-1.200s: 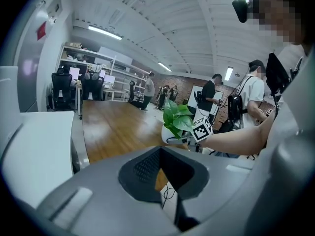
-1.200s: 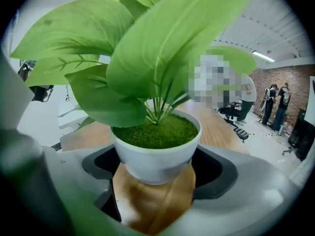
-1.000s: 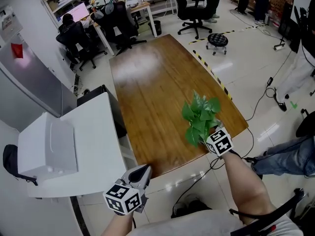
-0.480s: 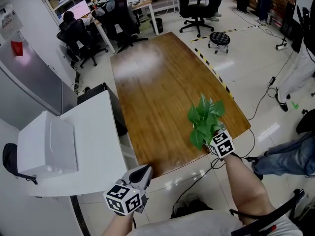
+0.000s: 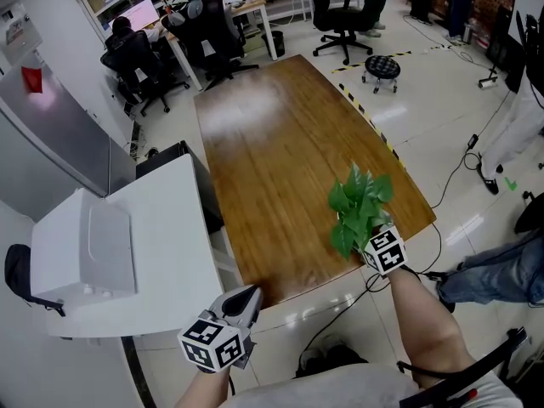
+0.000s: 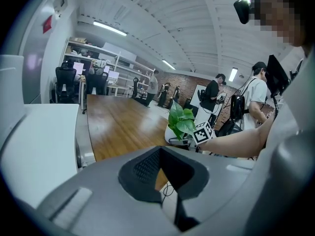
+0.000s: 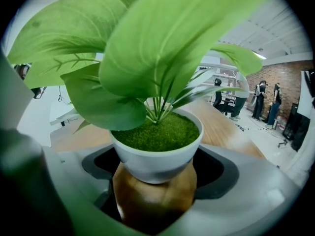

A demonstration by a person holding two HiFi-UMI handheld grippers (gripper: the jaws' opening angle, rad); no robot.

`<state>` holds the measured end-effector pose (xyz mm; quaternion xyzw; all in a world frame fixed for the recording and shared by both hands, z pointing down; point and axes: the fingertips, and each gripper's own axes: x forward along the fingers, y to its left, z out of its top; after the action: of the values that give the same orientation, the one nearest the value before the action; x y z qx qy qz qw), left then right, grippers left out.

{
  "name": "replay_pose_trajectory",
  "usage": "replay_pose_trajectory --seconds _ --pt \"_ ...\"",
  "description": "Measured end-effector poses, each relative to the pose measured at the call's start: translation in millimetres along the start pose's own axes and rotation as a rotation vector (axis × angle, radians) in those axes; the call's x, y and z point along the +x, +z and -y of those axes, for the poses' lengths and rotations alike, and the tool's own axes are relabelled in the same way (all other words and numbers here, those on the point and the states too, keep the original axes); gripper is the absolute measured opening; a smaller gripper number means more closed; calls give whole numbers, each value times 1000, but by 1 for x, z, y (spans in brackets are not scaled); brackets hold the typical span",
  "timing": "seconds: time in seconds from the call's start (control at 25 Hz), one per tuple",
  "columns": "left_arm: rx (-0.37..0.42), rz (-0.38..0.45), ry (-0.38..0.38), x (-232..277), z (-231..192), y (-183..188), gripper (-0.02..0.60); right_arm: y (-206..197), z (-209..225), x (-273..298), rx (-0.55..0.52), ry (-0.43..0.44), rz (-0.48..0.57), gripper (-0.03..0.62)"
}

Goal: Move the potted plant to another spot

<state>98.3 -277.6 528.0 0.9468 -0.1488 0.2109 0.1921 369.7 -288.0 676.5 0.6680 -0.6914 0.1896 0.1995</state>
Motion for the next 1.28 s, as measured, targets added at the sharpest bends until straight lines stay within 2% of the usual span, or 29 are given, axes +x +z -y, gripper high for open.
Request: replay_pose_trajectory --seconds 0.04,0.08,0.28,0.72,0.88,1.04,1.2,1.28 --pt "-1 0 1 -1 -1 -1 -3 -3 -1 1 6 3 -9 459" --pt "-2 0 1 -2 -2 -2 -3 -5 -2 2 12 5 -13 501" --pt "-5 5 7 -10 -7 -2 -3 -2 0 0 49 -21 13 506" --pt "18 34 -27 -30 2 0 -3 -9 8 -38 36 -103 9 515" --pt "28 52 -49 -43 6 1 -3 -6 -1 -71 33 -142 22 440" --pt "32 74 -71 -57 12 0 -3 -1 -19 -114 45 -170 54 318" --pt "33 85 -99 -63 22 -4 -3 4 -40 -161 80 -181 115 168" --pt "30 91 -107 -67 27 -5 -3 17 -56 -179 74 -170 158 130"
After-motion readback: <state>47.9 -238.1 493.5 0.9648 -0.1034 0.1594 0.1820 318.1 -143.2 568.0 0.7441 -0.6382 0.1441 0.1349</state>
